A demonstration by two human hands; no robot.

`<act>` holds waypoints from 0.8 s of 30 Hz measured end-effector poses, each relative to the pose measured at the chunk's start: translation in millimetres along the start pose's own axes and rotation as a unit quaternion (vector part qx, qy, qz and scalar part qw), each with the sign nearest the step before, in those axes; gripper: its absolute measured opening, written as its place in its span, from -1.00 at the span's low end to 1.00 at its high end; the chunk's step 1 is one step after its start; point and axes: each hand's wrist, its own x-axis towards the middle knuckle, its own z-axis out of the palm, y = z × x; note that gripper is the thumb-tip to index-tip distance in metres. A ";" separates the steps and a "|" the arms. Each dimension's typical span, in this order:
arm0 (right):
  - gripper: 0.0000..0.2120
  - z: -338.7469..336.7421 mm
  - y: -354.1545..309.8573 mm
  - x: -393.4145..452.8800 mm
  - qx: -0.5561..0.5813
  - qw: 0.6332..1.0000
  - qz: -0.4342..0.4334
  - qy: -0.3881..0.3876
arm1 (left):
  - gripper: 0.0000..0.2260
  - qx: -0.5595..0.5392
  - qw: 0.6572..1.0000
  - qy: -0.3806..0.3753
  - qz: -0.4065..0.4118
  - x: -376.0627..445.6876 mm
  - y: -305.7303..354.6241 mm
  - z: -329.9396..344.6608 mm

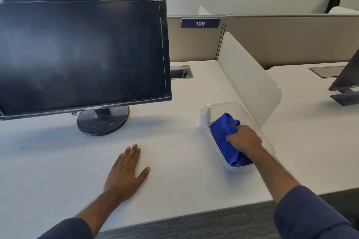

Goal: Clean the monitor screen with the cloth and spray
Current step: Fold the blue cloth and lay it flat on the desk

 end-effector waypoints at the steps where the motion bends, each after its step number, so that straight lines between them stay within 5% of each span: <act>1: -0.81 -4.4 -2.3 -2.4 0.035 0.999 -0.012 0.000 | -0.22 0.001 1.000 -0.001 0.000 0.0 -0.1 0.2; 16: -0.82 -69.4 -64.5 -72.4 0.206 0.952 -0.196 0.112 | -0.26 -0.038 0.998 -0.040 -0.014 6.0 5.4 -16.7; 20: -0.86 -57.1 -89.2 -90.3 0.242 0.941 -0.214 0.101 | -0.33 -0.172 0.983 0.021 -0.055 13.2 24.8 -52.1; 24: -0.86 -26.7 -105.0 -105.4 0.284 0.932 -0.209 0.086 | -0.56 -0.360 0.925 0.095 -0.079 11.2 54.5 -99.6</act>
